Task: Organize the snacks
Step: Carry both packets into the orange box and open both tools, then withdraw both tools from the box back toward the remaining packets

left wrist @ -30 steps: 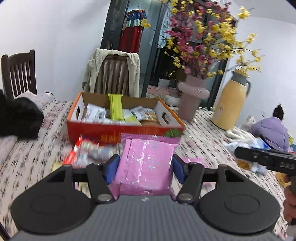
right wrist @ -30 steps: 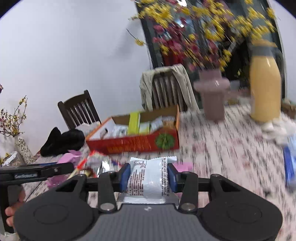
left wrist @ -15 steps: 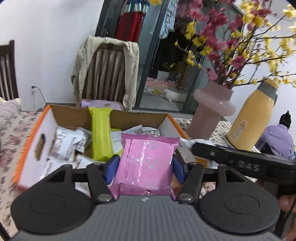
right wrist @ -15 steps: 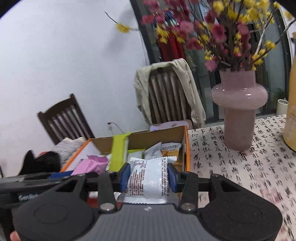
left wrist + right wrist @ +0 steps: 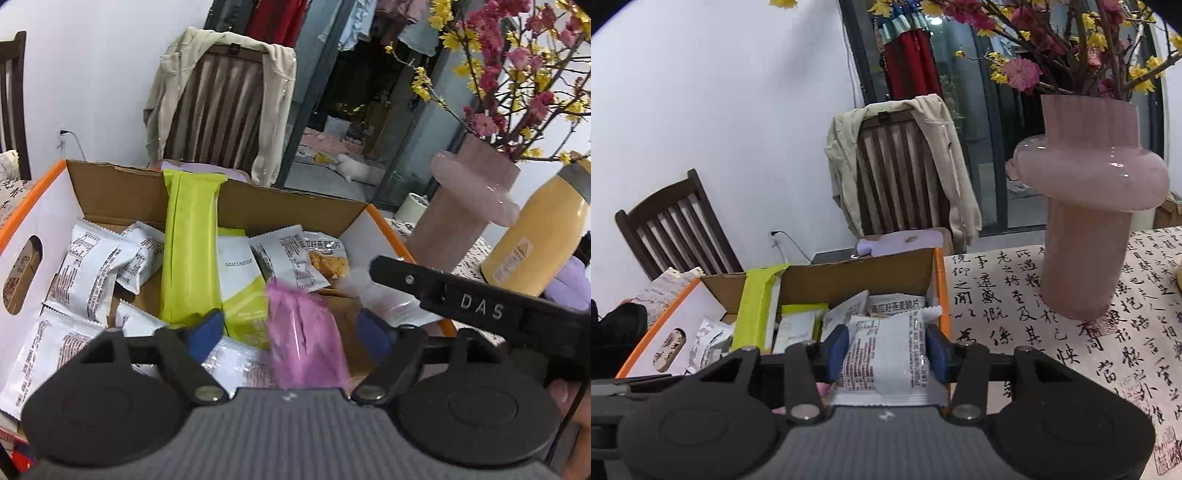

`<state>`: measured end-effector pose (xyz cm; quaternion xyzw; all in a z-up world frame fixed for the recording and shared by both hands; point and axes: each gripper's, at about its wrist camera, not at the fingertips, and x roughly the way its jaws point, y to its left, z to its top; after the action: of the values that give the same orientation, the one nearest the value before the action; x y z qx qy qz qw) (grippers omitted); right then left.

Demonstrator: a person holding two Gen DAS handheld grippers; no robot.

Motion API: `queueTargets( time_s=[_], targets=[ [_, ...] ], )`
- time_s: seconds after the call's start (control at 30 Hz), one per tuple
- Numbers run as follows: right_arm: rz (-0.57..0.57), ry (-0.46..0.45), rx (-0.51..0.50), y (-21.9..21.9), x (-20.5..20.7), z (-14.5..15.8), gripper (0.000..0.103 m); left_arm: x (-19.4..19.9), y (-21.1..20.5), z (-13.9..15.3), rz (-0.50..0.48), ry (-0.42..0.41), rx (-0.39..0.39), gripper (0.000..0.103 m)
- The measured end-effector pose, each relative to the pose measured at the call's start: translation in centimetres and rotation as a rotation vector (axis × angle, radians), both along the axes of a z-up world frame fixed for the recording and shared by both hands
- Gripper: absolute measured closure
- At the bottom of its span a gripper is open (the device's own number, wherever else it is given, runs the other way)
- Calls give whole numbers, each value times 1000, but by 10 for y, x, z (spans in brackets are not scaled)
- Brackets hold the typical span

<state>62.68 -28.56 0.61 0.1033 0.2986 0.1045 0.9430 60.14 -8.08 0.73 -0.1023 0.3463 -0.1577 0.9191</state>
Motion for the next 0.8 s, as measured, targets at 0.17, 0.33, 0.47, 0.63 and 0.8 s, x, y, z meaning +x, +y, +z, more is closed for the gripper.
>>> queueTargets(
  time_s=[0.17,0.33,0.47,0.63,0.8],
  targets=[
    [4,-21,-12,5,-10,9,46,-16,6,18,-29,-55,46,20],
    [0,-38,-20,-2,-38,26,45,-50,39,37,10,-94,101,17],
    [16,-39,-37,-7,-73,35,43,-87,70,51,55,-121,137,16],
    [48,-53,-100,-5,-124,40,38,-143,91,65,69,-160,168,15],
    [85,-86,-169,5,-186,43,30,-204,101,74,82,-208,171,11]
  ],
)
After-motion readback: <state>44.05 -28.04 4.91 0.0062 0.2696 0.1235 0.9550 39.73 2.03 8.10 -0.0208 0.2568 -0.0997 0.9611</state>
